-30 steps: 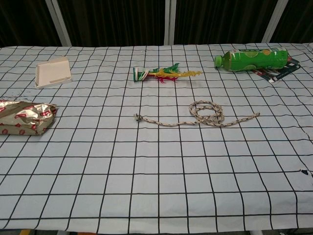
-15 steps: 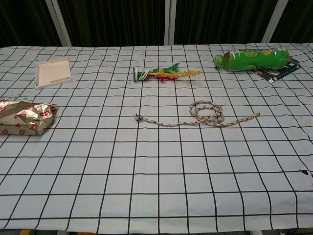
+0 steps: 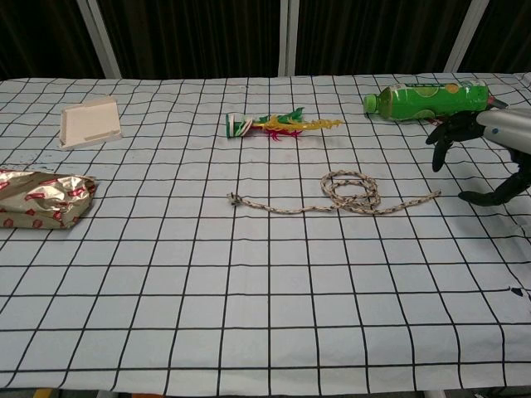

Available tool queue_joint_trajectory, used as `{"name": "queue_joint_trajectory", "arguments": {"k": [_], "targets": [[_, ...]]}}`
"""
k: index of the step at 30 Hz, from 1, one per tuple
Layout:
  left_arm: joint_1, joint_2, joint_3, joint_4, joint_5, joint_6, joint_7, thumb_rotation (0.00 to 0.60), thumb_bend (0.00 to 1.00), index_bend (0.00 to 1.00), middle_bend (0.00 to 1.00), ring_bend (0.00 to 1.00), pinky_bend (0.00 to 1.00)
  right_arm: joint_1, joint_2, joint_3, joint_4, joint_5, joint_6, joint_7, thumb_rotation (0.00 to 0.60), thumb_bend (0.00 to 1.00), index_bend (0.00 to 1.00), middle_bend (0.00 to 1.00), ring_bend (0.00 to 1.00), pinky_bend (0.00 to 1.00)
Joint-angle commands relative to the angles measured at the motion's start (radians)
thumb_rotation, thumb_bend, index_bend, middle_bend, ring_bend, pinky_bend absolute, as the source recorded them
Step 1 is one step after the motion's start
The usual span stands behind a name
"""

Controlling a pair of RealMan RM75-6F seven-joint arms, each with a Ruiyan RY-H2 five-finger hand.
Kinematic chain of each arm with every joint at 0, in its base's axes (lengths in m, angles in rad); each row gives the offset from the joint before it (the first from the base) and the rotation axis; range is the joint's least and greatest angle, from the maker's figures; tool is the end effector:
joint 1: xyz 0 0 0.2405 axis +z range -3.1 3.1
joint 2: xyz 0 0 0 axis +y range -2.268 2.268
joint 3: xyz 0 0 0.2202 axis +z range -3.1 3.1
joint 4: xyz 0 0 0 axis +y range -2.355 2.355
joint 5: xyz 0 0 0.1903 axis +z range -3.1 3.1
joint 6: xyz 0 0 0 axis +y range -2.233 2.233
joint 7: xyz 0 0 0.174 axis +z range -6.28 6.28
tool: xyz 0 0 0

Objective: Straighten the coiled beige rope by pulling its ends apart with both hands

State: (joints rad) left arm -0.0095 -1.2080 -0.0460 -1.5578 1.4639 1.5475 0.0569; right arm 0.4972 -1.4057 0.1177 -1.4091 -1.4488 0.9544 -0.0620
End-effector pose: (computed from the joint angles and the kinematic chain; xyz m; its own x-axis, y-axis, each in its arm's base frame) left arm -0.2898 0.1845 0.1523 0.4165 -0.0207 0.9089 0.9054 0.0997 -0.4127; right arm -0.2020 -0.3068 0.0250 0.4613 -0.2977 0.8358 -0.8681 -0.3460 0.3559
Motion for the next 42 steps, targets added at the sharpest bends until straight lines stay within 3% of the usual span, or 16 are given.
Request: {"name": "queue_joint_trajectory", "arguments": {"k": [1, 6, 18, 42], "targets": [[0.001, -0.002, -0.001, 0.004, -0.004, -0.002, -0.005, 0.600, 0.13, 0.24, 0.14, 0.00, 0.00, 0.036, -0.080, 0.007, 0.083, 0.025, -0.025, -0.037, 0.600, 0.24, 0.43, 0.17, 0.00, 0.00], [-0.001, -0.004, -0.002, 0.013, -0.007, -0.008, -0.010, 0.600, 0.13, 0.24, 0.14, 0.00, 0.00, 0.051, -0.140, 0.007, 0.152, 0.041, -0.026, -0.032, 0.600, 0.24, 0.48, 0.18, 0.00, 0.00], [-0.005, -0.009, -0.004, 0.025, -0.012, -0.015, -0.017, 0.600, 0.13, 0.24, 0.14, 0.00, 0.00, 0.067, -0.171, -0.004, 0.202, 0.050, -0.018, -0.017, 0.600, 0.26, 0.54, 0.19, 0.00, 0.00], [-0.003, -0.014, -0.006, 0.042, -0.020, -0.019, -0.030, 0.600, 0.13, 0.24, 0.14, 0.00, 0.00, 0.089, -0.185, -0.033, 0.221, 0.043, -0.012, -0.031, 0.600, 0.32, 0.47, 0.16, 0.00, 0.00]]}}
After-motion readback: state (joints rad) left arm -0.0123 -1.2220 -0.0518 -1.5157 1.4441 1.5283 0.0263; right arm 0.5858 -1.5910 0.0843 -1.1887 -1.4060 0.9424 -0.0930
